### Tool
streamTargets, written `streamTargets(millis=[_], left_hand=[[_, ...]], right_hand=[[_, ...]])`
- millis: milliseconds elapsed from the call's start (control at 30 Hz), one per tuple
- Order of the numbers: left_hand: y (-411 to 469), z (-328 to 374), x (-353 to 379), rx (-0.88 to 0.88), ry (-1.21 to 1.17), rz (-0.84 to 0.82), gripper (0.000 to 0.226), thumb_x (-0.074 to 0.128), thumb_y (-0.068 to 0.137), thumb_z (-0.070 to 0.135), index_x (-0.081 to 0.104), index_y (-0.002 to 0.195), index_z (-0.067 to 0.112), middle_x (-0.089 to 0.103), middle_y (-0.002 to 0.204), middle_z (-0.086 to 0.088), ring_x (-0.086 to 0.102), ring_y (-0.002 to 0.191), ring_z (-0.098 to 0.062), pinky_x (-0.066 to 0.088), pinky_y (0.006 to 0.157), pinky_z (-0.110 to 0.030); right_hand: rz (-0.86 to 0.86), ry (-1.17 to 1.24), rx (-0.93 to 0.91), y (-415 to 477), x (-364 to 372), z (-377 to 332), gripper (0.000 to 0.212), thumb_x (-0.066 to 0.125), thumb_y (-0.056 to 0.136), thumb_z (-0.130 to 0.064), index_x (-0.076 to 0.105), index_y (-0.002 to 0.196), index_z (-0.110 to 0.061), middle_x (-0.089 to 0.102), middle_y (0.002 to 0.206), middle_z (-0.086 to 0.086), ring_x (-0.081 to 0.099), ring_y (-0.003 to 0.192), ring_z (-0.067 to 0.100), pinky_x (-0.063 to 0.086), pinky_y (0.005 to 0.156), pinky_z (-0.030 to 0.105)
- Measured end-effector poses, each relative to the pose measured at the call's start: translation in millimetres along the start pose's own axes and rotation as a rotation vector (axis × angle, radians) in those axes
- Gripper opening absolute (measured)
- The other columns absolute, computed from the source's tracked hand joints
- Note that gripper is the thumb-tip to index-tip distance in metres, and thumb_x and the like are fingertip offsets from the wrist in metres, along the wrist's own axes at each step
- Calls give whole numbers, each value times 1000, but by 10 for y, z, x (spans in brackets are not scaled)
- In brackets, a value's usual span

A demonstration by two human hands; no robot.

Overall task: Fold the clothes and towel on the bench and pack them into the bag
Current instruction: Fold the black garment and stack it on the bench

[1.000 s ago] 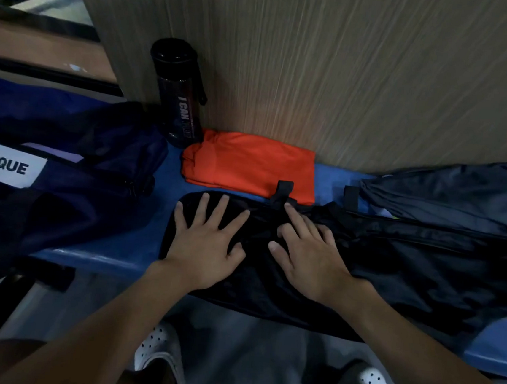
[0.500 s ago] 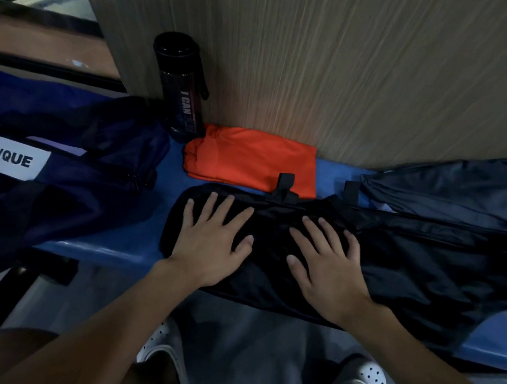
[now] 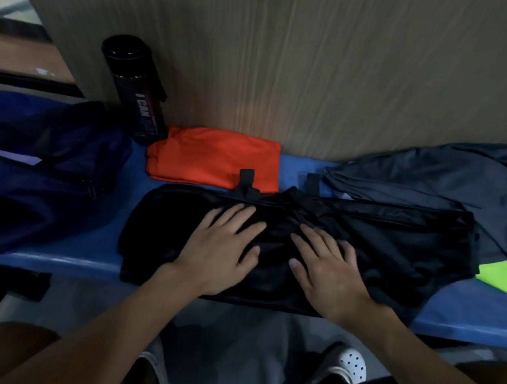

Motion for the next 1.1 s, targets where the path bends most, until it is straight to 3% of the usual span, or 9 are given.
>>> streamTargets(millis=[67, 100, 233, 333, 467, 600, 867, 967, 1100], left_hand=[[38, -6, 161, -55, 39, -123, 72, 7, 90, 58, 24, 155, 34, 15, 166, -1, 8, 153, -19, 9, 122, -47], [75, -9, 151, -84, 41, -116, 72, 8, 90, 59, 29, 154, 34, 20, 164, -1, 13, 152, -21, 13, 121, -49], [380, 268, -124, -4, 82, 64, 55, 32, 92, 47, 66, 124, 19, 61, 127, -6, 56, 118, -31, 43, 93, -49], [713, 725, -257, 182, 52, 136, 46, 38, 91, 43, 68, 115, 17, 62, 110, 1, 58, 105, -25, 45, 83, -42], [1266, 1435, -291, 346, -29, 106, 38, 56, 95, 41, 63, 125, 20, 61, 117, 6, 51, 115, -19, 37, 93, -37], [1713, 1943, -149, 405, -53, 52, 46, 59, 94, 47, 57, 132, 22, 54, 124, 8, 42, 121, -16, 30, 99, -33], [2139, 2131, 48, 414, -55, 54, 21, 62, 96, 31, 72, 103, 14, 53, 103, 3, 44, 103, -21, 36, 89, -38], [2265, 2060, -23, 362, -101, 100, 23, 58, 99, 29, 73, 95, 12, 54, 98, 3, 47, 98, -23, 41, 87, -44], [2388, 2076, -81, 305, -139, 104, 16, 60, 97, 29, 71, 103, 20, 56, 107, 4, 48, 106, -24, 38, 93, -41]], right_hand=[[-36, 104, -38, -18, 26, 86, 66, 13, 95, -56, 39, 148, -25, 30, 159, -4, 23, 147, 15, 17, 118, 44], [-4, 172, -37, -22, -41, 133, 67, 12, 95, -55, 40, 147, -25, 32, 157, -6, 22, 147, 13, 13, 119, 39], [326, 296, 87, -115, -492, 531, 48, 29, 96, -45, 60, 125, -21, 58, 126, -7, 47, 122, 13, 27, 100, 30], [482, 349, 269, -233, -700, 1029, 38, 41, 93, -38, 64, 115, -19, 63, 113, -2, 52, 109, 21, 34, 90, 37], [645, 317, 561, -554, -878, 1745, 27, 61, 85, -18, 64, 111, -14, 62, 106, 8, 52, 104, 35, 39, 85, 46], [499, 509, 872, -846, -657, 2399, 37, 71, 82, -23, 51, 111, -12, 56, 110, 16, 52, 107, 40, 43, 89, 53], [272, 620, 851, -877, -362, 2635, 57, 76, 80, -38, 45, 125, -21, 58, 114, 3, 55, 111, 30, 43, 94, 48], [249, 613, 854, -861, -340, 2680, 48, 72, 85, -33, 49, 125, -19, 61, 118, 5, 54, 116, 31, 42, 95, 45], [280, 576, 820, -831, -391, 2688, 10, 63, 88, -21, 54, 91, -19, 68, 100, 11, 58, 103, 37, 43, 85, 43]])
Point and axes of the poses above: each hand's wrist, its own y-axis towards the middle knuckle, its own x-axis out of the palm, z = x × y, the point moved 7 cm from there along y, towards the middle knuckle
